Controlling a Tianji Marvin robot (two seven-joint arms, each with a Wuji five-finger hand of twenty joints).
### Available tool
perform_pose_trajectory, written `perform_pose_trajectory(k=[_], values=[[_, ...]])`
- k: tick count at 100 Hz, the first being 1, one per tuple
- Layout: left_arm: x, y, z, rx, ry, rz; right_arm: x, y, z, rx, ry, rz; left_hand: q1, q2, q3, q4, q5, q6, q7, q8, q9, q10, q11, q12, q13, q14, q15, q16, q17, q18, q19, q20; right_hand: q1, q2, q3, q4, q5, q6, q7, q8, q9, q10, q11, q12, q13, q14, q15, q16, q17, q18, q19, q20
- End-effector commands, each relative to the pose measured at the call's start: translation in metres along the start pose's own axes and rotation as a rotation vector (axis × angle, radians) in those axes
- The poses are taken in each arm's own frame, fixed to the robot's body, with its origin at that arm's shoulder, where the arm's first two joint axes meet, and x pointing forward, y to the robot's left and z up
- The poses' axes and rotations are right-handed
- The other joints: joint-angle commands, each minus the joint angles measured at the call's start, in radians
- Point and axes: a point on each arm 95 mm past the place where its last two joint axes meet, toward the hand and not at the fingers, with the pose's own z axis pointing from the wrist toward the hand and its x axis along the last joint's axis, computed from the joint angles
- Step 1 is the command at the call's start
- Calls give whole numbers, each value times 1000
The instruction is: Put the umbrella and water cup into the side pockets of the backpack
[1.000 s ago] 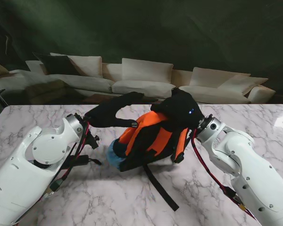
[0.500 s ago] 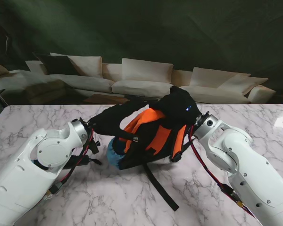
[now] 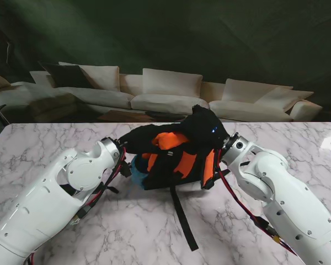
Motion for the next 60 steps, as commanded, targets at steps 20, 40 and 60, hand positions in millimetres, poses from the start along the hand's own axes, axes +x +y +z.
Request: perform_pose_trajectory(k=[20, 40, 60], values=[[-2, 5, 8, 47, -70, -31, 11, 1, -7, -31, -13, 85, 224, 34, 160, 27, 286, -145, 470, 182, 380, -78, 180, 103, 246, -38, 189, 35, 183, -20, 209, 19, -112, 165, -90, 88, -190, -71, -200, 106, -385, 95, -287, -124, -282, 3, -522, -142, -132, 36, -99, -18], [-5, 5, 6, 34, -78, -44, 7, 19, -23, -58, -37, 88, 224, 40, 165, 26, 282, -172, 488, 180, 371, -99, 171, 99, 232, -43, 177, 28, 171, -21, 196, 11, -272, 190, -234, 151, -469, 73, -463, 239, -840, 184, -395, -295, -619, 68, -722, -293, -334, 69, -246, -41], [-6, 5, 3, 18, -70, -40, -6, 32, -42, -25, -63, 75, 225, 50, 164, 23, 268, -216, 507, 193, 352, -130, 169, 113, 202, -47, 164, 28, 144, -26, 180, 7, -350, 97, -318, 125, -619, 225, -622, 175, -1014, 252, -482, -392, -749, 139, -825, -402, -426, 108, -377, -85]])
